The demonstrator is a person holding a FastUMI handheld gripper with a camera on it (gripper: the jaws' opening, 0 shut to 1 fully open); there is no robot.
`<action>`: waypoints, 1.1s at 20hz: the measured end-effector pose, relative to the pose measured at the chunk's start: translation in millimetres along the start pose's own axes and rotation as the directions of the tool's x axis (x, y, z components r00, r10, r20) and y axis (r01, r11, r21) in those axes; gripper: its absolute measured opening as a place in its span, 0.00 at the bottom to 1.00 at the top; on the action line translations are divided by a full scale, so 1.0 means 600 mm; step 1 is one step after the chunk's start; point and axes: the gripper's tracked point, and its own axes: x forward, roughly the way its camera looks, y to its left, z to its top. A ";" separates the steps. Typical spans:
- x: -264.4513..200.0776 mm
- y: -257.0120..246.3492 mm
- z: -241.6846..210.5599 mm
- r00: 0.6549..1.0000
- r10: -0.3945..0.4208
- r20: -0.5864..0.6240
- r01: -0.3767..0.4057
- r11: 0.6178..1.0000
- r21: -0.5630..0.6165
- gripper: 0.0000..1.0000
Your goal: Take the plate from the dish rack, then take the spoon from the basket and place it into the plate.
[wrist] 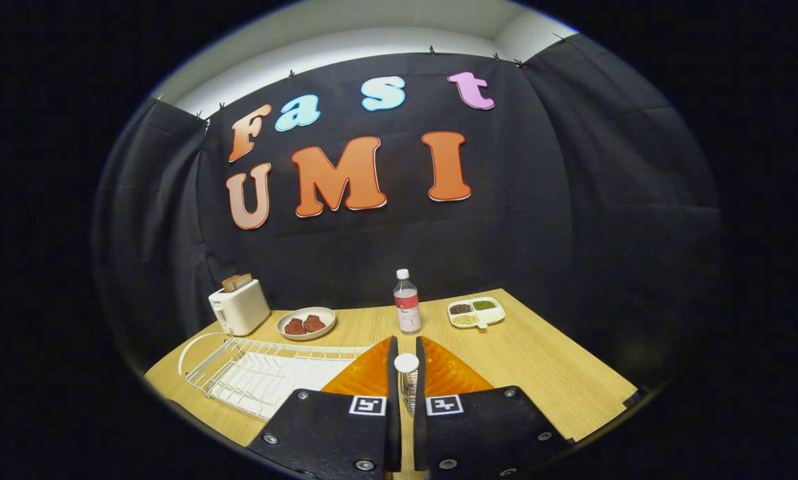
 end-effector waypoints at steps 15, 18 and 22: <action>-0.152 0.151 -0.026 0.934 0.356 -0.045 -0.358 0.931 -0.068 0.07; -0.166 0.177 -0.066 0.905 0.416 -0.087 -0.422 0.903 -0.080 0.07; -0.170 0.182 -0.133 0.873 0.461 -0.158 -0.472 0.881 -0.035 0.07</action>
